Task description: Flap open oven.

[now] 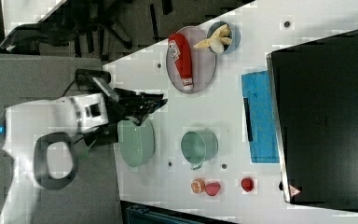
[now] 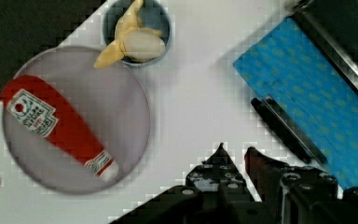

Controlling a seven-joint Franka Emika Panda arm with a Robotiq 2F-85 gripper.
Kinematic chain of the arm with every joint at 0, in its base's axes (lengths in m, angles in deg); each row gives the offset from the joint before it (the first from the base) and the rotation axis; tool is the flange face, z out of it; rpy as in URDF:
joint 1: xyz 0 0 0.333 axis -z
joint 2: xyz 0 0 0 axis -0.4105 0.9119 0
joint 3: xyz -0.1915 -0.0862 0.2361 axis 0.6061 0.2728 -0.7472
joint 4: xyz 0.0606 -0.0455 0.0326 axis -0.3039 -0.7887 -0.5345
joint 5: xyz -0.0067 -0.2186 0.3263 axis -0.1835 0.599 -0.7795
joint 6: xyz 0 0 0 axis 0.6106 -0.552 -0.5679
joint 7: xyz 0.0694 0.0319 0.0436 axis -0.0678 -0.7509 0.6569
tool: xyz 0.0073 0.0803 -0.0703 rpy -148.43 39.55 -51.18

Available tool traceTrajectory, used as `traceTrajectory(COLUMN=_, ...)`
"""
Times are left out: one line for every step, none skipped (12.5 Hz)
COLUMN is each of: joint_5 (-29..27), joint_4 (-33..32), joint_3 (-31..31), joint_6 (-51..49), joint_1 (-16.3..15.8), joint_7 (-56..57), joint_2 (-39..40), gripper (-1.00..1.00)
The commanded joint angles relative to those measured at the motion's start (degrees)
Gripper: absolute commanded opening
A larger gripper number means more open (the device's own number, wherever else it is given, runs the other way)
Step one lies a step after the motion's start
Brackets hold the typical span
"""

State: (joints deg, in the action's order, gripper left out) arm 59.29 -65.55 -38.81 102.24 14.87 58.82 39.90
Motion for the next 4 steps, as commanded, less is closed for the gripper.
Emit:
traceTrajectory(joint_5=-0.47, joint_4=1.95, joint_3=-1.69, joint_6=-7.77, joint_1=-0.05, joint_7=-7.84, joint_2=-3.12, gripper=-0.65)
traceTrajectory(joint_5=-0.47, joint_4=2.48, joint_3=-1.81, joint_6=-10.36, joint_1=-0.06, joint_7=-7.9, joint_2=-4.65, gripper=-0.65)
traceTrajectory(joint_5=-0.47, joint_4=2.81, joint_3=-1.79, joint_6=-12.56, joint_1=-0.06, joint_7=-7.9, joint_2=-6.05, gripper=-0.65)
traceTrajectory(joint_5=-0.47, joint_4=3.17, joint_3=-1.64, joint_6=-14.17, joint_1=-0.05, joint_7=-7.9, joint_2=-7.41, gripper=-0.65)
